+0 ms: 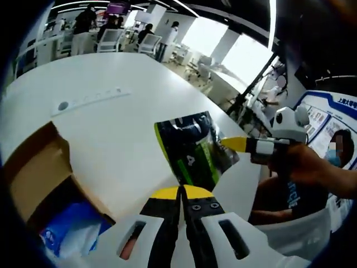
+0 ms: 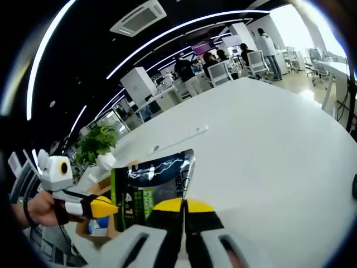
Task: Operate the shoe box by opening the lid, removing the specified soft item, and placing it in the target area until the item is outside and the box remains undamaged.
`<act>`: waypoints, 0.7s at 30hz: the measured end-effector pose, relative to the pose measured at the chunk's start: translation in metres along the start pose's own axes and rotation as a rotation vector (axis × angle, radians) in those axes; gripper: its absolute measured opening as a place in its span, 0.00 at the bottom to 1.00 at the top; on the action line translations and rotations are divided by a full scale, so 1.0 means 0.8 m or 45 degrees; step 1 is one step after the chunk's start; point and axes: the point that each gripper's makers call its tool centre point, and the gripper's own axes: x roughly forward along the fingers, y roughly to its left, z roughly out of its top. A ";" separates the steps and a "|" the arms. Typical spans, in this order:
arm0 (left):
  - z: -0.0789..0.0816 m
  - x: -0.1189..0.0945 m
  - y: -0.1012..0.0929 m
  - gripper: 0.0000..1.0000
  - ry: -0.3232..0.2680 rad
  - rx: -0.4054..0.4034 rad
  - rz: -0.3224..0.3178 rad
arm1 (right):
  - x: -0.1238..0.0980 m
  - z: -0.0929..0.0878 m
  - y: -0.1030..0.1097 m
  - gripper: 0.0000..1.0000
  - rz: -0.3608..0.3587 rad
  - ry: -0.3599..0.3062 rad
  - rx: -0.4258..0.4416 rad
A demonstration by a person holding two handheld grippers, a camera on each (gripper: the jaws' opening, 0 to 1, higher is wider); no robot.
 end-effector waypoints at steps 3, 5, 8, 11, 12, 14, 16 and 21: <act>-0.001 0.010 0.004 0.00 0.022 0.029 0.019 | 0.004 -0.003 -0.005 0.00 -0.006 0.009 0.006; 0.000 0.016 0.008 0.00 0.033 0.033 0.027 | 0.008 -0.003 -0.006 0.00 -0.008 0.015 0.007; -0.001 0.024 0.017 0.00 0.057 0.037 0.044 | 0.016 -0.003 -0.009 0.00 -0.001 0.031 0.008; -0.004 0.030 0.025 0.00 0.083 0.052 0.066 | 0.025 -0.005 -0.009 0.00 0.010 0.051 0.002; -0.005 0.032 0.028 0.00 0.092 0.056 0.071 | 0.027 -0.005 -0.009 0.00 0.013 0.056 0.000; -0.008 0.036 0.035 0.00 0.113 0.064 0.087 | 0.032 -0.007 -0.008 0.00 0.021 0.067 0.000; -0.012 0.040 0.041 0.00 0.129 0.069 0.099 | 0.038 -0.010 -0.008 0.00 0.025 0.078 -0.002; -0.019 0.049 0.050 0.00 0.171 0.087 0.120 | 0.049 -0.018 -0.012 0.00 0.025 0.103 0.004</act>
